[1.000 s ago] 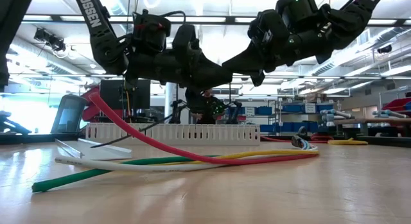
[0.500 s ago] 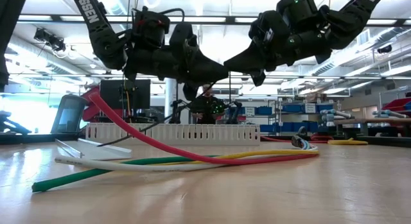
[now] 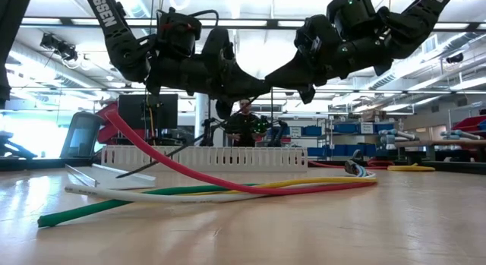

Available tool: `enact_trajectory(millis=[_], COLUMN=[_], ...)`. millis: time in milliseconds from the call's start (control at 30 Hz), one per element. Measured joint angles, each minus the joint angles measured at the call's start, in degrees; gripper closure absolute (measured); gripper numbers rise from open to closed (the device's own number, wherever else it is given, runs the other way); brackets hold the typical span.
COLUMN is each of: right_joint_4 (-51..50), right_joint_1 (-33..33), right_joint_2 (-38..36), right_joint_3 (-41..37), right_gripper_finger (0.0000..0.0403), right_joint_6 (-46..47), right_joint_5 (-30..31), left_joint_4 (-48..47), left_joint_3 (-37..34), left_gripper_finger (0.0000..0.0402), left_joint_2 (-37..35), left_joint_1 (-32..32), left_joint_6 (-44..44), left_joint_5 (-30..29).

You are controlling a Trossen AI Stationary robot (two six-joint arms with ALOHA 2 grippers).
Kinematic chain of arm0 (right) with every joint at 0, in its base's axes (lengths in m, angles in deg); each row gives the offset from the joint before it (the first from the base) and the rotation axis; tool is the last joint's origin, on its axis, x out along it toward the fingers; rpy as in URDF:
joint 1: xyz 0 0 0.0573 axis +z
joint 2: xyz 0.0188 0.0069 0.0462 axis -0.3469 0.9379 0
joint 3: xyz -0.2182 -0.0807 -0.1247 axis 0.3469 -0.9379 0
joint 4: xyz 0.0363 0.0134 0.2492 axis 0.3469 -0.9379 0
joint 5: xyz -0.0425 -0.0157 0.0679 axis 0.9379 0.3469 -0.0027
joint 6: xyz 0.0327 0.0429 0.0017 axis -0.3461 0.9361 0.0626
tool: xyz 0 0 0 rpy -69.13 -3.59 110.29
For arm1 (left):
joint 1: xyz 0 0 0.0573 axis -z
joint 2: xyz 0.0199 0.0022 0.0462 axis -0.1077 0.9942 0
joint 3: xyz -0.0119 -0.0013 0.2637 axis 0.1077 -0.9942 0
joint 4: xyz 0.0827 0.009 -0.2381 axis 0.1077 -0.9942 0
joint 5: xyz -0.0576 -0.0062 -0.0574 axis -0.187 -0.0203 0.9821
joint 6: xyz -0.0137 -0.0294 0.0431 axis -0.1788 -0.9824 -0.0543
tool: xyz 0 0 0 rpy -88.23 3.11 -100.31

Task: Ziptie cables
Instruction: Prepare the black zip tie

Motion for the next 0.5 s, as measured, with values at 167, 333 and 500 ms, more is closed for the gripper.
enact_trajectory(millis=[167,333,500], right_joint_4=[1.4,2.6,2.2], right_joint_1=[-0.3,-0.8,-1.9], right_joint_2=[0.0,-0.9,-4.3], right_joint_3=[0.0,0.0,0.0], right_gripper_finger=[0.0331,0.0273,0.0232], right_joint_6=[-0.1,-4.0,-8.0], right_joint_5=[0.3,1.2,3.8], left_joint_4=[0.4,1.2,3.4], left_joint_3=[0.0,0.1,-1.2], left_gripper_finger=[0.04,0.04,0.0401], left_joint_2=[0.0,0.0,0.0], left_joint_1=[1.5,2.8,3.8], left_joint_6=[-1.1,-3.0,-5.7], left_joint_5=[-4.9,-10.0,-16.5])
